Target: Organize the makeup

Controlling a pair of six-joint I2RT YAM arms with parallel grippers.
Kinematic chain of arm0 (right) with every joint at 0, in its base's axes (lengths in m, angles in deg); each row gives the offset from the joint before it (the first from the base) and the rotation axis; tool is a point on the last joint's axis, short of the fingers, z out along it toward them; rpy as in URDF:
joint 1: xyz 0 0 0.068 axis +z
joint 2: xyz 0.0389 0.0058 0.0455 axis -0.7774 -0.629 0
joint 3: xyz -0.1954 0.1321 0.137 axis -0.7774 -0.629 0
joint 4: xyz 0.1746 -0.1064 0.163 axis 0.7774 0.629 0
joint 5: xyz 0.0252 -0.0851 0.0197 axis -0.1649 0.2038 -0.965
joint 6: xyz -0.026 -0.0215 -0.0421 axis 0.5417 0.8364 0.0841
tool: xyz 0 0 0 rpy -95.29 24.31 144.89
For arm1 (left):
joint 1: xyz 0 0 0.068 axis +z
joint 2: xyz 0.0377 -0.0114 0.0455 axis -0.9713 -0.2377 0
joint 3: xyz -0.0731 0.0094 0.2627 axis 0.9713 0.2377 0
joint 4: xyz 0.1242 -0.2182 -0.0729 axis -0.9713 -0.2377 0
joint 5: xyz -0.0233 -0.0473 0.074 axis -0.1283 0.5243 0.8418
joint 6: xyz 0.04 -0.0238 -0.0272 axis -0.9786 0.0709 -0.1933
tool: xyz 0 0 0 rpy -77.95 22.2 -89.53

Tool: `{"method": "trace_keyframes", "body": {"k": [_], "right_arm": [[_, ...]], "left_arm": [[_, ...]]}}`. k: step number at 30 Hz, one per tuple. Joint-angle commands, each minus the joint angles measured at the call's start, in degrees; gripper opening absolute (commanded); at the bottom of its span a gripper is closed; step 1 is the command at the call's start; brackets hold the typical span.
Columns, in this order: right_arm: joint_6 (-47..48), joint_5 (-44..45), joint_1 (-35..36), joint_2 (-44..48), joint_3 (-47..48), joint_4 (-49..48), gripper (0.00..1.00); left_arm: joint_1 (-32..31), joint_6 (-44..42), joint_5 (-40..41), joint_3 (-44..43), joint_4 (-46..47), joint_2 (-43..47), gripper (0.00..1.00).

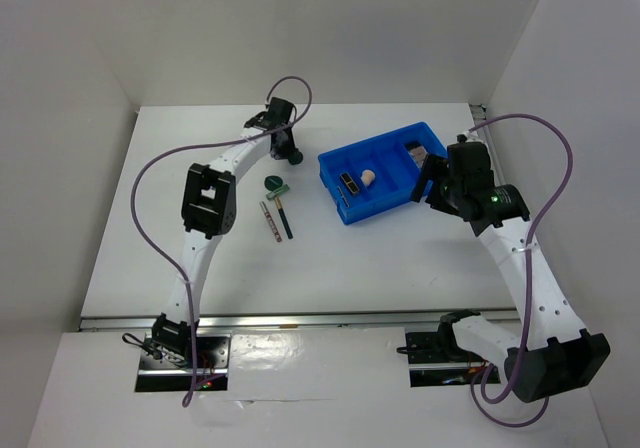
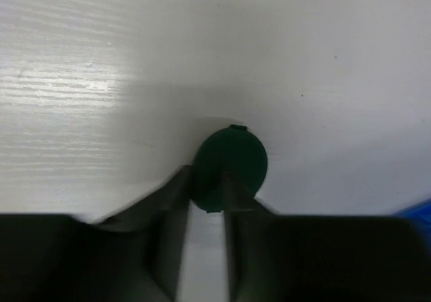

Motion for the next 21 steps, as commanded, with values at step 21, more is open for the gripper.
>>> {"method": "trace_keyframes", "body": {"k": [21], "right_arm": [[-0.74,0.54,0.38,2.06,-0.01,-0.62,0.85]], "left_arm": [[-6.92,-0.75,-5.73,16.02,8.18,26.90,0.00]]}}
